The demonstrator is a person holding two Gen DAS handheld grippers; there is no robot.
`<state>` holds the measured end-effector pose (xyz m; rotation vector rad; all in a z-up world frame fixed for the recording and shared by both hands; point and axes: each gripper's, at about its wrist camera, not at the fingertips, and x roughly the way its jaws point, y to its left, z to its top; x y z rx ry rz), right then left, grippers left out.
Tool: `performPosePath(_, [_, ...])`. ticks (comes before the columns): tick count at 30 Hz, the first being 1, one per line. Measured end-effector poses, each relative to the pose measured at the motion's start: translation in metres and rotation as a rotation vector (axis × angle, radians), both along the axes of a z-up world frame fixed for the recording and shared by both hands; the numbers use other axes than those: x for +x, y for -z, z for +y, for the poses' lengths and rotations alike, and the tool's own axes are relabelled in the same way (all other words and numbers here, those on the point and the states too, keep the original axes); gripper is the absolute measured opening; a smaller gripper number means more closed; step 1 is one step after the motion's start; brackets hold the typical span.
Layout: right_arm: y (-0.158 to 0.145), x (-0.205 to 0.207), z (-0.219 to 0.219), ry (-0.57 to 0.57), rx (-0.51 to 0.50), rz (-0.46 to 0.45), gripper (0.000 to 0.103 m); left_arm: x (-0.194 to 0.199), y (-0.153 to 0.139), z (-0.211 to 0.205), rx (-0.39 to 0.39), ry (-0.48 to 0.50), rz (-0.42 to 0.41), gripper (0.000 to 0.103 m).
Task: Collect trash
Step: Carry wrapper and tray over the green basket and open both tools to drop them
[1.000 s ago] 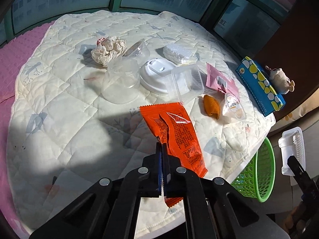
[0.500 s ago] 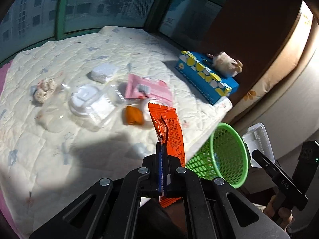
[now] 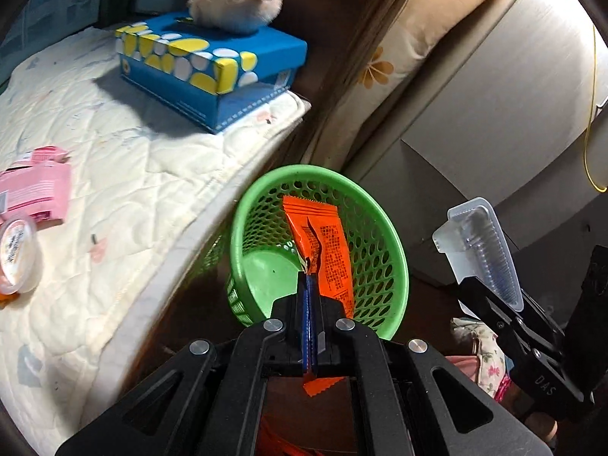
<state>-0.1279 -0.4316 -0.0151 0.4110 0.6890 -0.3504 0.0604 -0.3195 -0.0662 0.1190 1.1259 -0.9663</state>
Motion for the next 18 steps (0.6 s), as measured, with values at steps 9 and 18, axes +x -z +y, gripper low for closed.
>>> performPosePath(9, [0.028, -0.008, -0.030, 0.060, 0.051, 0.046, 0.054, 0.006, 0.031, -0.020, 0.040, 0.000, 0.040, 0.064])
performPosePath(18, [0.046, 0.009, -0.032, 0.039, 0.084, 0.072, 0.054, 0.008, 0.013, 0.022, 0.025, -0.062, 0.002, 0.065])
